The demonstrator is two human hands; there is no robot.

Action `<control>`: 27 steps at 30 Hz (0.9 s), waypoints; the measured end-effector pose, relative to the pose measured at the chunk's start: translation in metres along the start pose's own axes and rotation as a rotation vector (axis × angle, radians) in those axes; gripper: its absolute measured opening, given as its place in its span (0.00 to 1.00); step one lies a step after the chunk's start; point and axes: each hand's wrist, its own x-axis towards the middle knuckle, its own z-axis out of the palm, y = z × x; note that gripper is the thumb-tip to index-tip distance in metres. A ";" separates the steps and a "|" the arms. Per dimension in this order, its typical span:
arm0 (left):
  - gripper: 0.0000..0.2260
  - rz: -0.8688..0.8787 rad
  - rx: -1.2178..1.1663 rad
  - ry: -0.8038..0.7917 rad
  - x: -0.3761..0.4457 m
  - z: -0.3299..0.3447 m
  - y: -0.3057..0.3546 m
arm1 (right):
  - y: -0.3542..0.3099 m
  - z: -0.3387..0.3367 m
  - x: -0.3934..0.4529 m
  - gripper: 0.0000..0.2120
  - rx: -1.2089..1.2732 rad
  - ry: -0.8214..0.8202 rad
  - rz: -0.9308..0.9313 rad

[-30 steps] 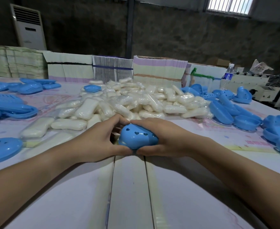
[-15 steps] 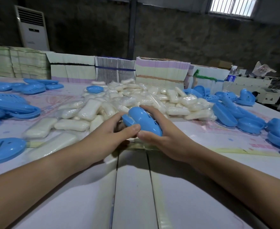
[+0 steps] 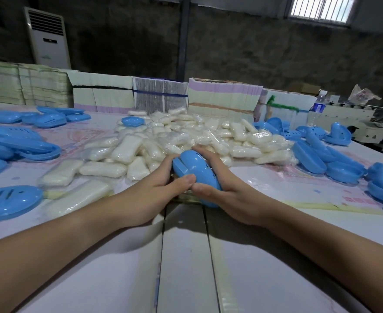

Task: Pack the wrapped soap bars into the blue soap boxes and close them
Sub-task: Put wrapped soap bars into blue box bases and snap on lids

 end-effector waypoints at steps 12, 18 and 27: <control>0.21 0.060 0.005 0.051 0.003 0.000 -0.006 | 0.003 -0.007 0.002 0.43 -0.359 0.021 -0.091; 0.18 0.029 0.022 0.098 0.005 -0.008 -0.009 | 0.007 -0.019 0.001 0.27 -0.500 0.199 -0.134; 0.16 0.291 0.480 0.106 -0.003 -0.018 -0.001 | 0.000 -0.021 -0.002 0.23 -0.299 0.099 -0.175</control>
